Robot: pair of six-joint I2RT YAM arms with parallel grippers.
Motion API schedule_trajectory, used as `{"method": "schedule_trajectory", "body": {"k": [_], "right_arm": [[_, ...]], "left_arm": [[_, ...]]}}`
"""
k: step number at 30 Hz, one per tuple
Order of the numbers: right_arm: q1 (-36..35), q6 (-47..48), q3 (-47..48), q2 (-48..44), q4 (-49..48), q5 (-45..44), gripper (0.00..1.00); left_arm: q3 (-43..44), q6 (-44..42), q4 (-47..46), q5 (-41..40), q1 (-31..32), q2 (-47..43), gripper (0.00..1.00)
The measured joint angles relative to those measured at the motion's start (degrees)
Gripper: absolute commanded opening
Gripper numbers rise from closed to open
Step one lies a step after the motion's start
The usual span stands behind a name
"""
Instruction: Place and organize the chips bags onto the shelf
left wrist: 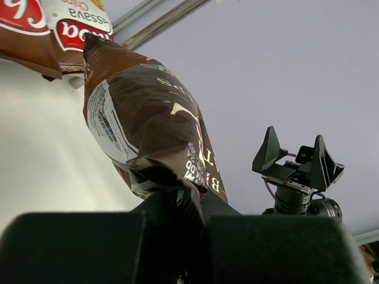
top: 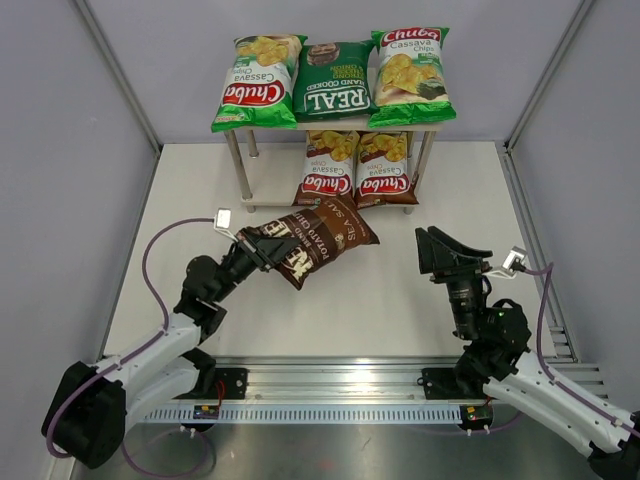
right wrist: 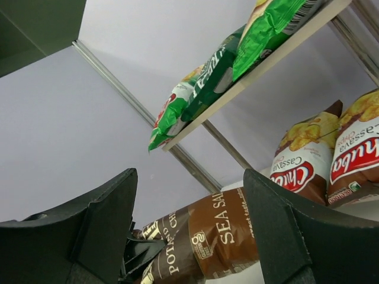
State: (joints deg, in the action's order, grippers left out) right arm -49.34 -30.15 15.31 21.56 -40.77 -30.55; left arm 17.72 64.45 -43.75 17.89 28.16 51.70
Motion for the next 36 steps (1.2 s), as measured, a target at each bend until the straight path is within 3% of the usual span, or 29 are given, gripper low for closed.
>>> {"method": "schedule_trajectory", "body": {"k": [14, 24, 36], "right_arm": [[0.0, 0.55, -0.57, -2.1, 12.0, -1.36, 0.82], [0.0, 0.39, -0.59, -3.32, 14.75, -1.38, 0.83], [0.0, 0.94, -0.59, -4.11, 16.94, -0.96, 0.84]], "left_arm": [[-3.21, 2.56, -10.36, -4.0, -8.61, -1.11, 0.0], [-0.24, 4.17, -23.41, -13.46, -9.11, 15.93, 0.0], [11.72, 1.66, -25.11, -18.32, -9.88, 32.44, 0.0]]}}
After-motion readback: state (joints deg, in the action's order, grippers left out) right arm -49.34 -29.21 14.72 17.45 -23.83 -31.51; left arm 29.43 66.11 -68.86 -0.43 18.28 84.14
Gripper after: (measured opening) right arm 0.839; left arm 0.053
